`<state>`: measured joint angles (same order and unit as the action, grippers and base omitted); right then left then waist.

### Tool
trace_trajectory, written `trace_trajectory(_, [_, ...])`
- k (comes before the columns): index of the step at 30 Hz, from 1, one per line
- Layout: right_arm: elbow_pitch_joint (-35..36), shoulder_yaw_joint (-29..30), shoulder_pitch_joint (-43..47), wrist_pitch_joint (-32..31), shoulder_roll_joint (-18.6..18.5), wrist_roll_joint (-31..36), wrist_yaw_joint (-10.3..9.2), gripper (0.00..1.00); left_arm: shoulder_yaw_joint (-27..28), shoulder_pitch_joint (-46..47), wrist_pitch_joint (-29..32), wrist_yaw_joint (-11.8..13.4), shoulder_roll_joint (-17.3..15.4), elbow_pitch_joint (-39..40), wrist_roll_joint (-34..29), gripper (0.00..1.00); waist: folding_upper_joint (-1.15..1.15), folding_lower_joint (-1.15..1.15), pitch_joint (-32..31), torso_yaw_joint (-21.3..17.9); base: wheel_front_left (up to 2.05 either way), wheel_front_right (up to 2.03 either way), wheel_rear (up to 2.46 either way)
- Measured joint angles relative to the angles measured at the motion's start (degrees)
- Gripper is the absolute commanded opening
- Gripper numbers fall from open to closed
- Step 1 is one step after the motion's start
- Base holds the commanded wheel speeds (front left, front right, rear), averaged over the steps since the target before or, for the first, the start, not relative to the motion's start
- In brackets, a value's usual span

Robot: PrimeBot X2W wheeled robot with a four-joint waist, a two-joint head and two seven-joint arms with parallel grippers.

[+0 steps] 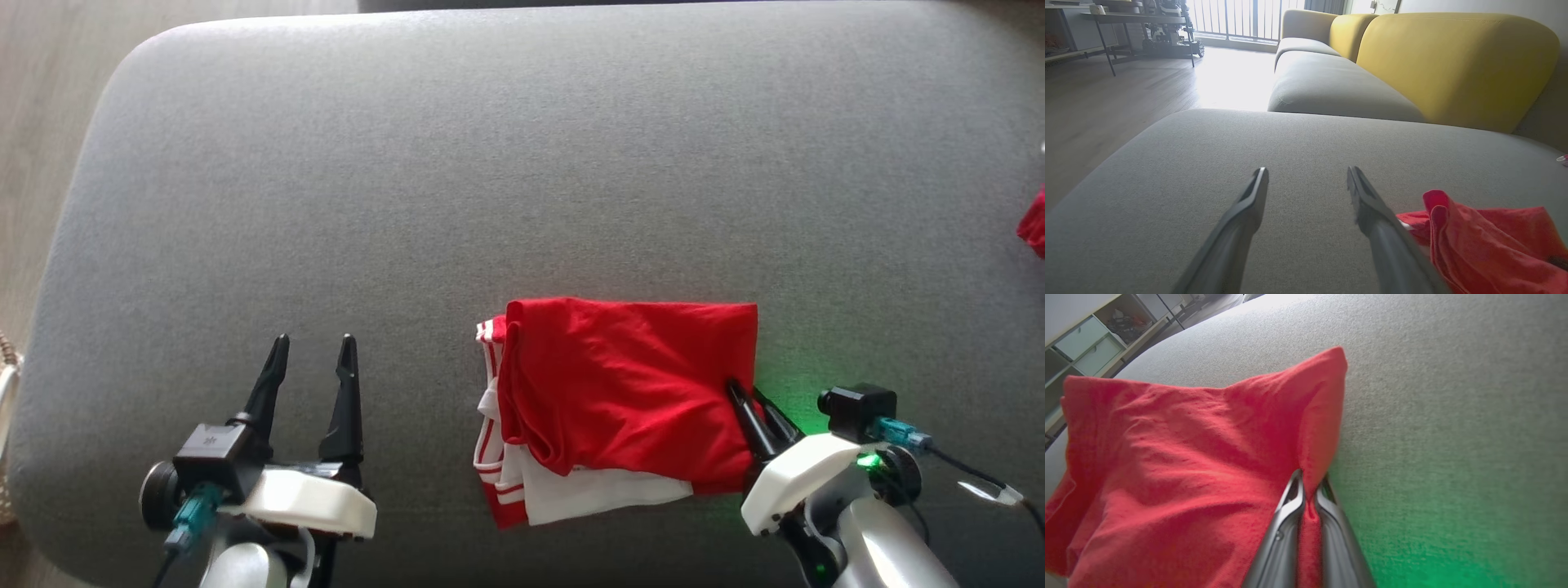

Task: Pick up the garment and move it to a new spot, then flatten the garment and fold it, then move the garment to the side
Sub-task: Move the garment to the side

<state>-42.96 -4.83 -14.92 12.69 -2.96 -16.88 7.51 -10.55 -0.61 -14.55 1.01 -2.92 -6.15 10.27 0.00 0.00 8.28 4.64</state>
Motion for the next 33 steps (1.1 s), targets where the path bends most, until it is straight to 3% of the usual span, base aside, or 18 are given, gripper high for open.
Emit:
trace_trajectory(8, [2.5, 2.4, -0.7, 1.0, 0.2, 7.0, 0.00, 0.00, -0.1, 0.0, 0.0, 0.0, 0.0, 0.4, 0.0, 1.00, 0.00, 0.00, 0.5, -2.8, 0.00, 0.00, 0.00])
trace_trajectory(16, [6.7, 3.2, -7.9, -0.1, -1.4, 12.8, 0.00, 0.00, 0.0, 3.7, 0.0, -1.1, 0.0, 1.3, -2.2, 1.00, 0.00, 0.00, 3.4, -8.0, 0.00, 0.00, 0.00])
trace_trajectory(27, [8.6, -3.6, -26.1, -2.4, -8.0, 9.6, 0.00, 0.00, 0.7, 12.3, -0.1, -3.9, -1.0, 3.1, -7.0, 1.00, 0.00, 0.01, 11.9, -17.2, 0.00, 0.00, 0.00])
trace_trajectory(33, [4.5, -2.6, -35.8, -1.8, -10.7, 7.3, 0.00, 0.00, 0.4, 18.8, -0.2, -5.7, -5.1, 3.9, -9.5, 1.00, 0.00, 0.01, 18.5, -21.6, 0.00, 0.00, 0.00])
